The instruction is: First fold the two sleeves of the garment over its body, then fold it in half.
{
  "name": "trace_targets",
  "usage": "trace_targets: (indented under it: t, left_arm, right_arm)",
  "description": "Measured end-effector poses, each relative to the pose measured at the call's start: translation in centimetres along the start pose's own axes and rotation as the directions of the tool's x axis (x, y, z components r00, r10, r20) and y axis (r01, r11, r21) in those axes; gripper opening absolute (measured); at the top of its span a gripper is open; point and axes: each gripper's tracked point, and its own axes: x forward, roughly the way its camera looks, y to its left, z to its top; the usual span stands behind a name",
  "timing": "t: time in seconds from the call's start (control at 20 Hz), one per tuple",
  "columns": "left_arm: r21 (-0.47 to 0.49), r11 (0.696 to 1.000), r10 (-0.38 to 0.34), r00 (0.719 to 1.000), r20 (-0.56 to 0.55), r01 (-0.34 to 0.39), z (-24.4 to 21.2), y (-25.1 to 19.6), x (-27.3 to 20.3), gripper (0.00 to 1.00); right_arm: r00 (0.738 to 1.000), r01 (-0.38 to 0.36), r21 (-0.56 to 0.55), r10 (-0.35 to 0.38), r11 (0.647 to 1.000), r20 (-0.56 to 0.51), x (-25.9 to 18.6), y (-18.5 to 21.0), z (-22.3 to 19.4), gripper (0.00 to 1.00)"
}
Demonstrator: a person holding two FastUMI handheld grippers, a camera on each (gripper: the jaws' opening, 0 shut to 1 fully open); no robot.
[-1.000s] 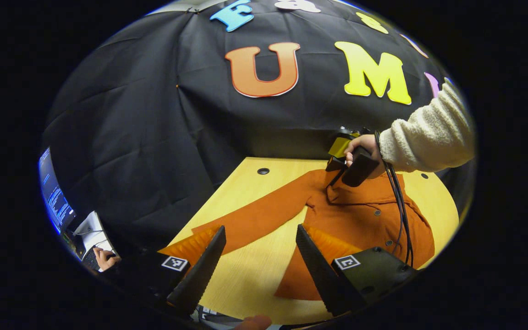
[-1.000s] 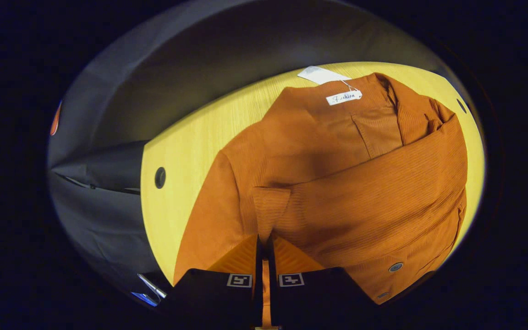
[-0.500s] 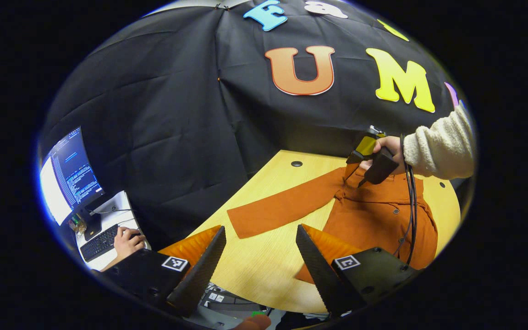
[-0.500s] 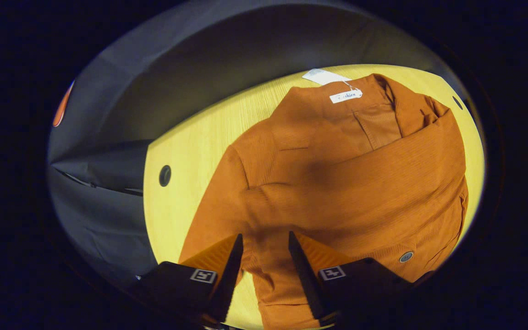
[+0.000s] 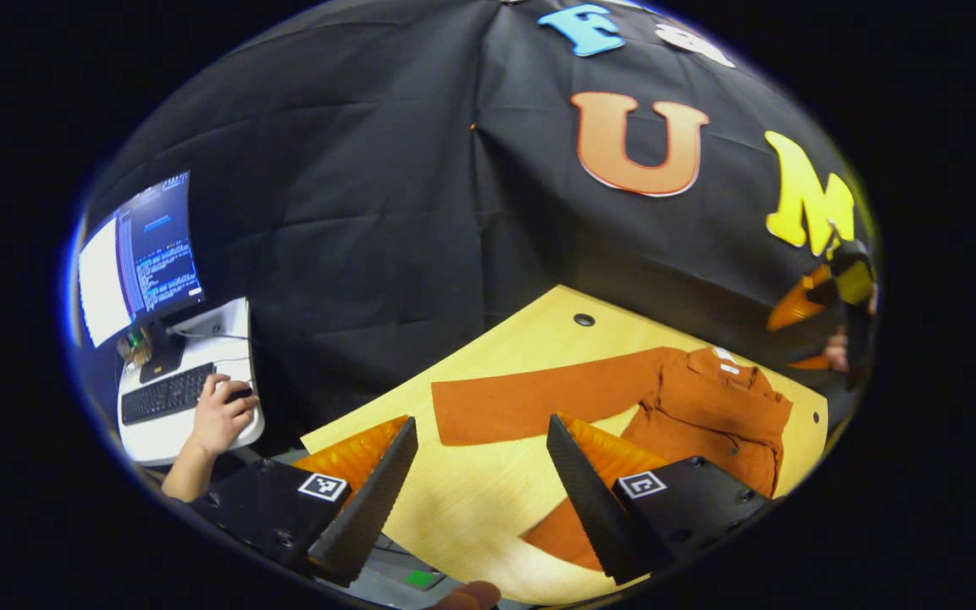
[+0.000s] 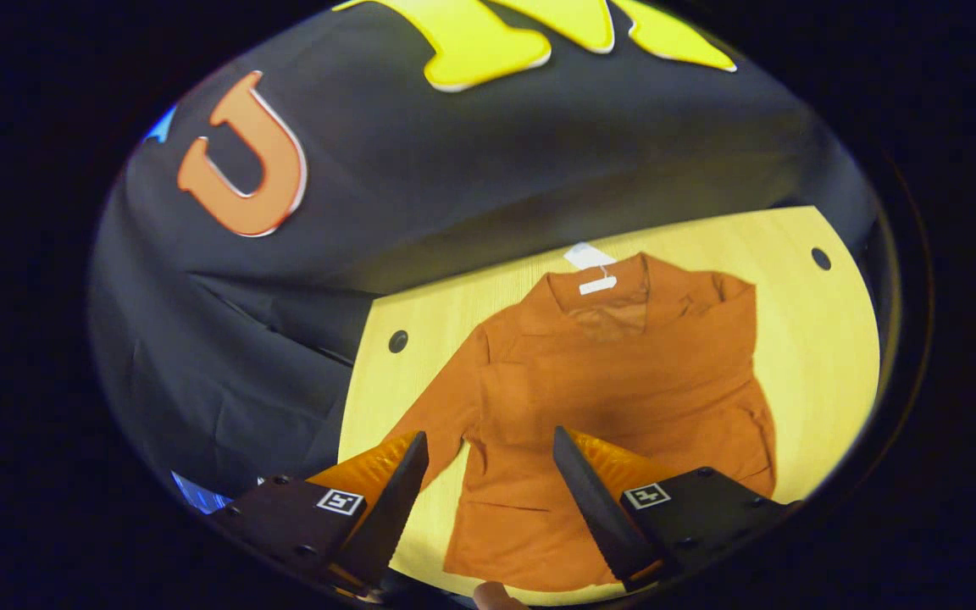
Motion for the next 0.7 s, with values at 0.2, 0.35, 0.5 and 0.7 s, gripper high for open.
trace_targets:
  t: [0.2,0.35,0.5,0.7]
  left_arm:
    - [-0.048,0.997,0.054,0.996,-0.068,-0.057,-1.3,1.3,5.8,1.00]
    - [-0.006,0.992,0.124,0.984,-0.124,-0.125,-2.6,3.1,10.4,1.00]
    - [-0.006,0.989,0.145,0.970,-0.196,-0.149,-4.4,3.7,14.7,1.00]
    - [-0.001,0.986,0.160,0.952,-0.260,-0.166,-5.9,4.4,19.2,1.00]
  right_arm:
    - [0.999,0.020,-0.002,-0.019,1.000,0.050,-5.4,-5.7,-2.0,0.95]
    - [0.995,0.039,-0.047,-0.034,0.998,0.099,-8.4,-9.0,-3.3,0.90]
    - [0.985,0.065,-0.132,-0.042,0.989,0.168,-11.0,-10.5,-4.0,0.95]
    - [0.967,0.128,-0.226,-0.071,0.966,0.246,-12.6,-10.8,-4.9,0.95]
